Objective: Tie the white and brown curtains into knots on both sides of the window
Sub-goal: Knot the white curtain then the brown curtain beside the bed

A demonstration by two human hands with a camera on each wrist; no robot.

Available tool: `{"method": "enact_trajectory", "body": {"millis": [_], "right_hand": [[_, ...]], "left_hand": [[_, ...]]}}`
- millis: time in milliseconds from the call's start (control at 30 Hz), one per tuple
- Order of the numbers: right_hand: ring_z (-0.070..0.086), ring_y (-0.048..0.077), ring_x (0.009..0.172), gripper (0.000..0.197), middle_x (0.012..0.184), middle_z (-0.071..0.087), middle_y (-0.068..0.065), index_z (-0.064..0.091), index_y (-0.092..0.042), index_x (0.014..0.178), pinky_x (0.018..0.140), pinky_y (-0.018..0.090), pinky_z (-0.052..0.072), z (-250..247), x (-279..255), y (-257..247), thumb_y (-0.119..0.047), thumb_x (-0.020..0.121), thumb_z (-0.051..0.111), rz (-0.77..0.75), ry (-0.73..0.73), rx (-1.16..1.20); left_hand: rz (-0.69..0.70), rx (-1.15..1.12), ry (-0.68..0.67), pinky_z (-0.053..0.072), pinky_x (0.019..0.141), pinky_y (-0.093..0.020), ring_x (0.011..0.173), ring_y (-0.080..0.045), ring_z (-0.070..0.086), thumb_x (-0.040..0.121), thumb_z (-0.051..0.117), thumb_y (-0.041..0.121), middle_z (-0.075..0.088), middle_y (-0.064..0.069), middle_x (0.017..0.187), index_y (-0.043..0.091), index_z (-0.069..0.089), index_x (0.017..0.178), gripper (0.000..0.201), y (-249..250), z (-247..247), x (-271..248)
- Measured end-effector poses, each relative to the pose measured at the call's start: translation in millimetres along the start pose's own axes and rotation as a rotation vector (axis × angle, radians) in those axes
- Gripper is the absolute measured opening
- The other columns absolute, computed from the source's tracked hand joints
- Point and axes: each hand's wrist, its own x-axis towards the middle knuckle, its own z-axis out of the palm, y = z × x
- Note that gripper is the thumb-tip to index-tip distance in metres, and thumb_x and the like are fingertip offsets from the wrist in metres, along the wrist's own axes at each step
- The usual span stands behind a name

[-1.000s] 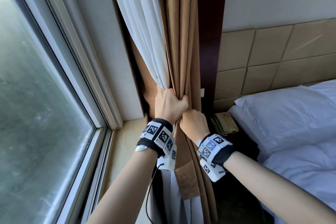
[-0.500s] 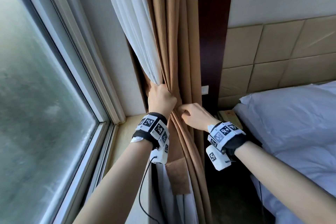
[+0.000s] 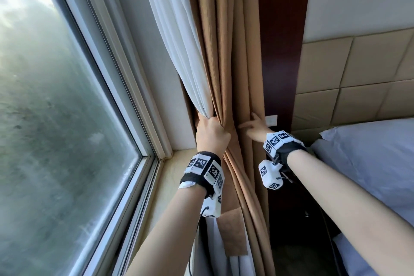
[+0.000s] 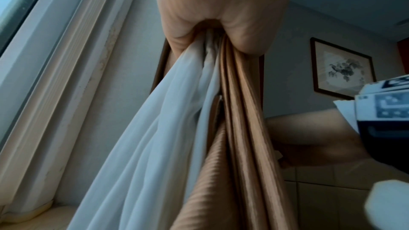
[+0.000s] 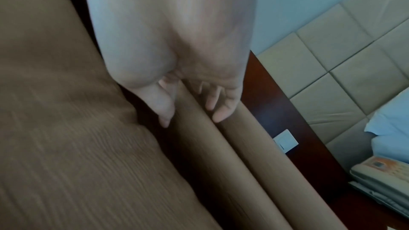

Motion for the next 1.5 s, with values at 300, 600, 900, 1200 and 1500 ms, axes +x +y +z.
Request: {"method": "enact_trajectory", "body": {"millis": [300, 600, 900, 1200, 1500], "right_hand": [[0.060, 0.018, 0.107, 0.038, 0.115, 0.068, 0.004, 0.075, -0.013, 0.099, 0.092, 0.023, 0.045, -6.0, -4.1, 13.7, 0.005, 0.085, 0.045, -0.090, 0.167, 0.082], [0.062, 0.023, 0.081, 0.030, 0.077, 0.067, -0.004, 0.076, -0.022, 0.077, 0.070, 0.024, 0.043, -68.8, -68.4, 71.5, 0.000, 0.082, 0.056, -0.001, 0.439, -0.042], [0.065, 0.026, 0.090, 0.023, 0.095, 0.071, 0.002, 0.074, -0.021, 0.093, 0.084, 0.032, 0.050, 6.7, -97.6, 34.5, -0.007, 0.086, 0.056, -0.315, 0.356, -0.156], [0.062, 0.041, 0.087, 0.023, 0.094, 0.066, 0.017, 0.062, -0.004, 0.097, 0.075, 0.043, 0.051, 23.0, -94.1, 0.3, 0.001, 0.083, 0.044, -0.372, 0.190, -0.344], [0.062, 0.034, 0.090, 0.029, 0.102, 0.065, 0.010, 0.055, -0.019, 0.101, 0.079, 0.040, 0.052, 25.1, -68.6, -6.4, -0.008, 0.078, 0.042, -0.460, -0.076, -0.409]], "left_hand": [[-0.069, 0.006, 0.004, 0.051, 0.076, -0.036, 0.084, -0.039, 0.055, 0.081, 0.056, 0.004, 0.044, -0.019, 0.111, -0.002, 0.058, 0.085, 0.007, 2.9, 4.9, 5.9], [-0.102, -0.001, 0.037, 0.052, 0.080, -0.045, 0.088, -0.045, 0.056, 0.075, 0.050, 0.000, 0.044, -0.022, 0.113, -0.004, 0.059, 0.089, 0.016, 0.7, 5.4, 15.1], [0.008, -0.041, -0.014, 0.051, 0.082, -0.039, 0.096, -0.042, 0.057, 0.086, 0.067, 0.037, 0.049, -0.023, 0.116, -0.002, 0.062, 0.101, 0.042, 27.8, 32.0, 17.0], [-0.037, 0.003, 0.011, 0.052, 0.062, -0.035, 0.070, -0.026, 0.052, 0.064, 0.070, 0.073, 0.041, -0.002, 0.083, 0.011, 0.039, 0.060, 0.069, 26.2, 22.1, 10.1], [-0.141, -0.006, 0.015, 0.054, 0.082, -0.043, 0.096, -0.039, 0.058, 0.077, 0.070, 0.034, 0.048, -0.017, 0.118, 0.001, 0.061, 0.099, 0.040, -0.4, 15.5, 24.2]]}}
